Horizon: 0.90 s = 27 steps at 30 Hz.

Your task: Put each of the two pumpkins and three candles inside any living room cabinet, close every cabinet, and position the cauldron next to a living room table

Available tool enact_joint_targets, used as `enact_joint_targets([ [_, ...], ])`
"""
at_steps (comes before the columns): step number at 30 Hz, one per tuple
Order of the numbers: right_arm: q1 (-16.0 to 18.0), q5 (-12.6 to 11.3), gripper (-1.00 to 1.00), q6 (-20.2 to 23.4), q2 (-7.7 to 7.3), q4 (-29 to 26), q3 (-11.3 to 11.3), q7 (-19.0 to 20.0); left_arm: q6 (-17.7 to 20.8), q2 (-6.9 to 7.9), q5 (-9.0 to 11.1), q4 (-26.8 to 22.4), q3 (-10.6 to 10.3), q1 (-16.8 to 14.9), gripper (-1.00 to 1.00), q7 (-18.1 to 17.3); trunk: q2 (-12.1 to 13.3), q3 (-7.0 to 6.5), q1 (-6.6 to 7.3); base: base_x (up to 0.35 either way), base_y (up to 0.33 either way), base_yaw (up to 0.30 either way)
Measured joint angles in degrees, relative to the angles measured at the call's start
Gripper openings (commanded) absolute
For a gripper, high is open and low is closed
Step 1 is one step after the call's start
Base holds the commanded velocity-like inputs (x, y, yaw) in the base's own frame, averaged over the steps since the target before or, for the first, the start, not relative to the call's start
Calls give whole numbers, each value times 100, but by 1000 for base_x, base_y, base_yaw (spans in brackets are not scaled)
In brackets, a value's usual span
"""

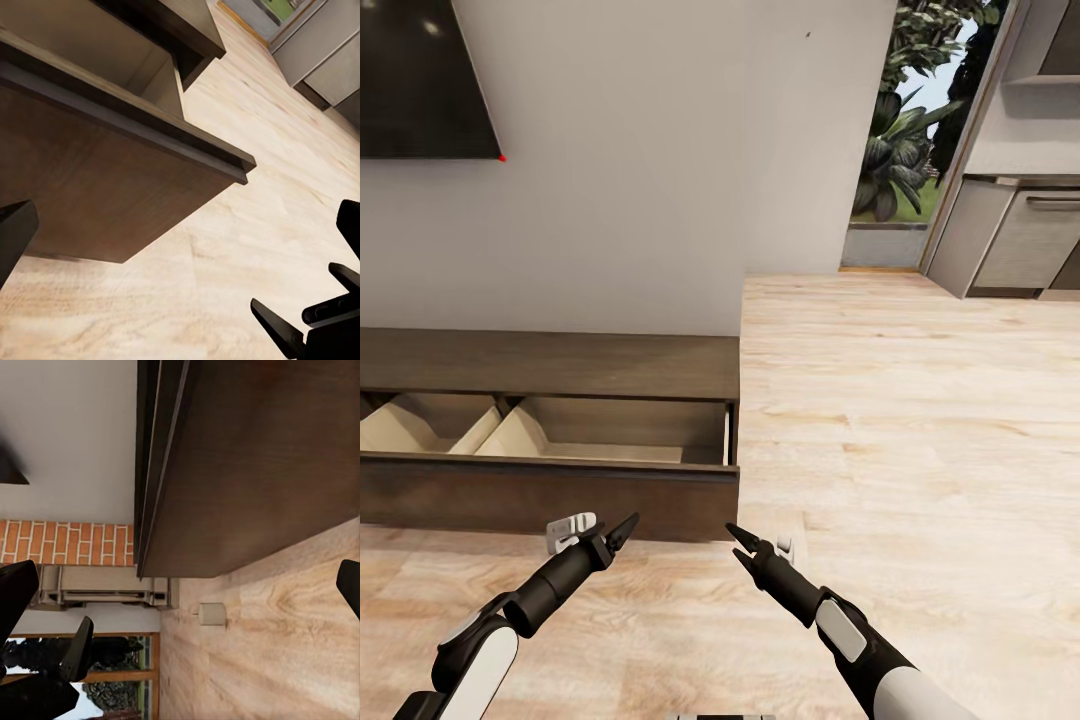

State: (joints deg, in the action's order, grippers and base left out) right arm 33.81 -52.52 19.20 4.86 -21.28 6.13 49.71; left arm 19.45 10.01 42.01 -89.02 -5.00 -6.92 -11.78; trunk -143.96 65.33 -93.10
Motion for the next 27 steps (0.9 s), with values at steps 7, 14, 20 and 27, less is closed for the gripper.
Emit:
enact_joint_targets([
  [7, 0, 0, 100, 0, 3, 1, 0, 2, 0, 2, 0, 1, 0, 0, 100, 2, 0, 0, 0, 0, 0, 0],
  [14, 0, 3, 100, 0, 8, -1, 0, 2, -2, 2, 0, 1, 0, 0, 100, 6, 0, 0, 0, -12, 0, 0],
  [20, 0, 2, 100, 0, 9, 0, 0, -2, -5, -1, 0, 1, 0, 0, 100, 8, 0, 0, -3, -214, 0, 0],
  [27, 0, 3, 100, 0, 10, -2, 0, -6, -5, 1, 0, 1, 0, 0, 100, 8, 0, 0, -3, -320, 0, 0],
])
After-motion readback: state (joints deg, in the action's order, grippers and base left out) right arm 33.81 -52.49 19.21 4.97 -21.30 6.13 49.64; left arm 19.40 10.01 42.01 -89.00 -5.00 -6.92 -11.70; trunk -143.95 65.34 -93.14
